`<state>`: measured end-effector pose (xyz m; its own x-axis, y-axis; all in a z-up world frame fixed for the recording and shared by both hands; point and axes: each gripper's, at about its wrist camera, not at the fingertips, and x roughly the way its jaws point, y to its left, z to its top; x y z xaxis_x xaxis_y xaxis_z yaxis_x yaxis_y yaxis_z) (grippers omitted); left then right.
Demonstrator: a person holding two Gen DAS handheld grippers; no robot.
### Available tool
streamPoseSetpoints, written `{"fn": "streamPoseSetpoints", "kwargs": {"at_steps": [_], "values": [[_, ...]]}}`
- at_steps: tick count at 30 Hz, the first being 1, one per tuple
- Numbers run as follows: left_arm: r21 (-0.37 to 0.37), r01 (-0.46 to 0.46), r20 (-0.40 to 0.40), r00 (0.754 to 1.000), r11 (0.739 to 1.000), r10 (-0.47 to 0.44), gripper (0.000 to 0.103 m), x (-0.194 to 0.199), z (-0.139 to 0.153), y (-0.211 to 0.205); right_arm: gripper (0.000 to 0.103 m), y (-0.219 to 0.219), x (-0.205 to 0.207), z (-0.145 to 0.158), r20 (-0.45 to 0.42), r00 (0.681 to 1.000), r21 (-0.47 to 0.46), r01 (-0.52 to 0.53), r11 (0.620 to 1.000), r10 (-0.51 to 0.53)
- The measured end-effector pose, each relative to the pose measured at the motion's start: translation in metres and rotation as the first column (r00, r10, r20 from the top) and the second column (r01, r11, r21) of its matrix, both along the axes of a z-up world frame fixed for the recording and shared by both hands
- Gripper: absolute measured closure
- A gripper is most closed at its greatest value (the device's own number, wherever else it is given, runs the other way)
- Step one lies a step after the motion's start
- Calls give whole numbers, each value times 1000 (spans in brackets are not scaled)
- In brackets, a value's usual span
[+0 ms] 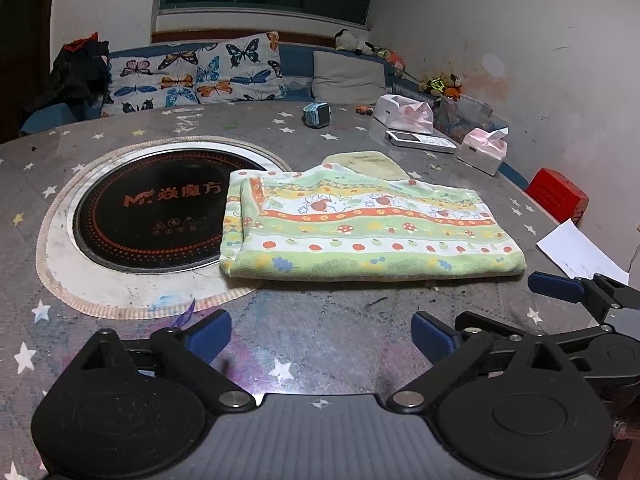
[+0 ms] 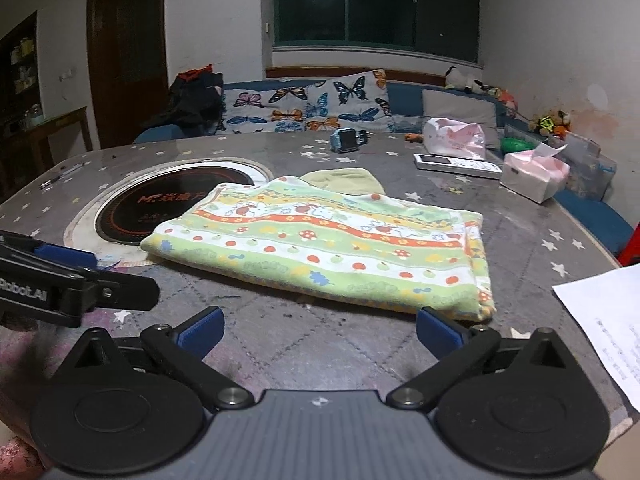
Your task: Fold clothes
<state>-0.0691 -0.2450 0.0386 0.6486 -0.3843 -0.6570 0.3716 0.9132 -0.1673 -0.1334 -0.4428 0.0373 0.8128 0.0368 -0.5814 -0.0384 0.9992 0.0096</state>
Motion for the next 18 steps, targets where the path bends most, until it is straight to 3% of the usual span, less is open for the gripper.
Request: {"fn": "streamPoseSetpoints", "kwargs": {"at_steps": [18], "values": [[4, -5, 5, 1000, 1000, 5, 0, -9, 1, 1, 0, -5, -12, -6, -8, 999, 29, 49, 998, -49]]}}
